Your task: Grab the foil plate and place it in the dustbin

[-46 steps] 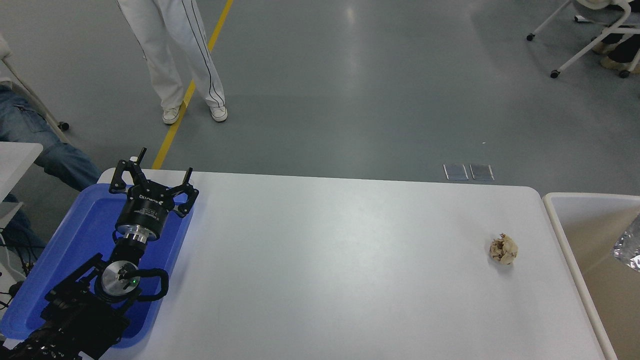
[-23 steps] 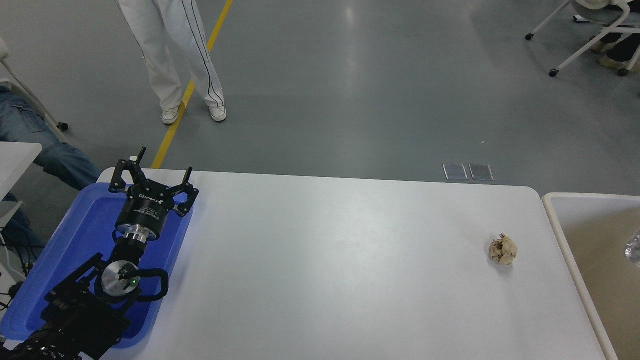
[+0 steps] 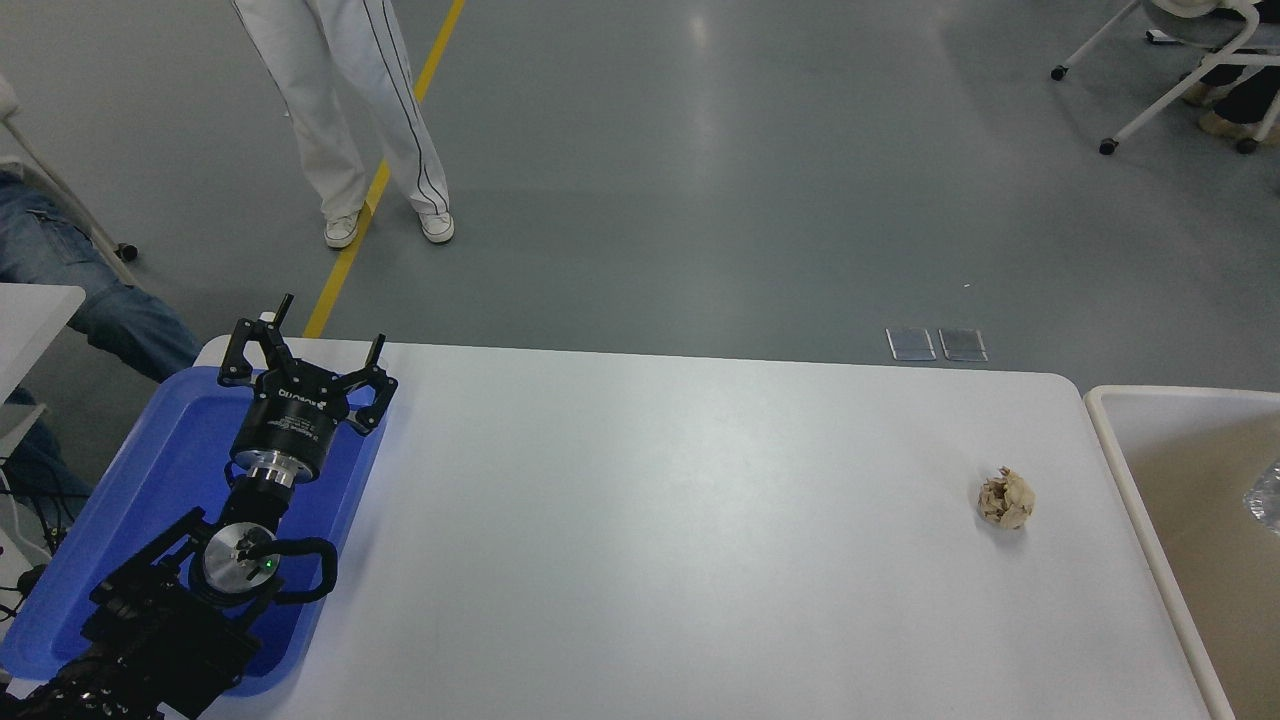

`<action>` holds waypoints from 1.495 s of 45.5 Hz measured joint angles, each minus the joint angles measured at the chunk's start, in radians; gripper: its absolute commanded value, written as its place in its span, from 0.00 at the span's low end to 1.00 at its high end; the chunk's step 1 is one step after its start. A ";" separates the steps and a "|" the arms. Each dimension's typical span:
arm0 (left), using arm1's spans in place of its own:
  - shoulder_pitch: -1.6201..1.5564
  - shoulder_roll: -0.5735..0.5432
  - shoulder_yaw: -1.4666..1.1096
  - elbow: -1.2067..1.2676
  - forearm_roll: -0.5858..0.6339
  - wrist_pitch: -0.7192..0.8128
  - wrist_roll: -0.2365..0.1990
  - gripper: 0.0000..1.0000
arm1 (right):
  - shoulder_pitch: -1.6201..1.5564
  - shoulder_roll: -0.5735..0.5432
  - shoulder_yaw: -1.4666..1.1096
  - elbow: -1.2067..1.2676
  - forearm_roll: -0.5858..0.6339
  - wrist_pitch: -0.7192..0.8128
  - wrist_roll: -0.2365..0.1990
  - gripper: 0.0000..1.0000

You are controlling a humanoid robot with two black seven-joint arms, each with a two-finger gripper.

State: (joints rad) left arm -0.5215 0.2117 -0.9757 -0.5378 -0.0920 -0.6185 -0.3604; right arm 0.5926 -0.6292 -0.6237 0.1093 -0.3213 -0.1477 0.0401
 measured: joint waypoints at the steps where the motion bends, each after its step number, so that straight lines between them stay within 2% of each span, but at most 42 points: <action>1: 0.000 0.000 0.000 0.000 0.000 0.000 0.000 1.00 | -0.002 0.002 0.001 -0.002 0.000 -0.002 0.000 0.00; 4: 0.000 0.000 0.000 0.000 0.000 0.000 0.000 1.00 | -0.008 0.006 0.004 -0.007 0.000 -0.008 0.000 0.00; 5: 0.000 0.000 0.000 0.000 0.000 0.000 0.000 1.00 | -0.010 0.008 0.005 -0.008 0.000 -0.010 0.000 0.12; 7: 0.000 0.000 0.000 0.000 0.000 0.000 0.000 1.00 | -0.012 0.010 0.006 -0.009 0.001 -0.012 0.000 0.45; 8: 0.000 0.000 0.000 0.000 0.000 0.000 0.000 1.00 | -0.013 0.011 0.008 -0.010 0.001 -0.014 0.000 0.58; 11: 0.000 0.000 0.000 0.000 0.000 0.000 0.000 1.00 | -0.016 0.013 0.014 -0.012 0.001 -0.017 0.000 0.72; 14: 0.000 0.000 0.000 0.000 0.000 0.000 0.000 1.00 | -0.017 0.015 0.020 -0.013 0.001 -0.019 0.000 1.00; 42: 0.000 0.000 0.000 0.000 0.000 0.000 0.000 1.00 | 0.008 0.009 0.079 0.034 0.001 -0.020 0.004 1.00; 68: 0.000 0.000 -0.001 -0.001 0.000 0.000 0.000 1.00 | 0.198 -0.210 0.017 0.471 -0.016 -0.012 0.005 1.00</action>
State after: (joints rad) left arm -0.5216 0.2117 -0.9769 -0.5383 -0.0920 -0.6190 -0.3605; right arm 0.7904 -0.8388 -0.6065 0.5798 -0.3373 -0.1598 0.0447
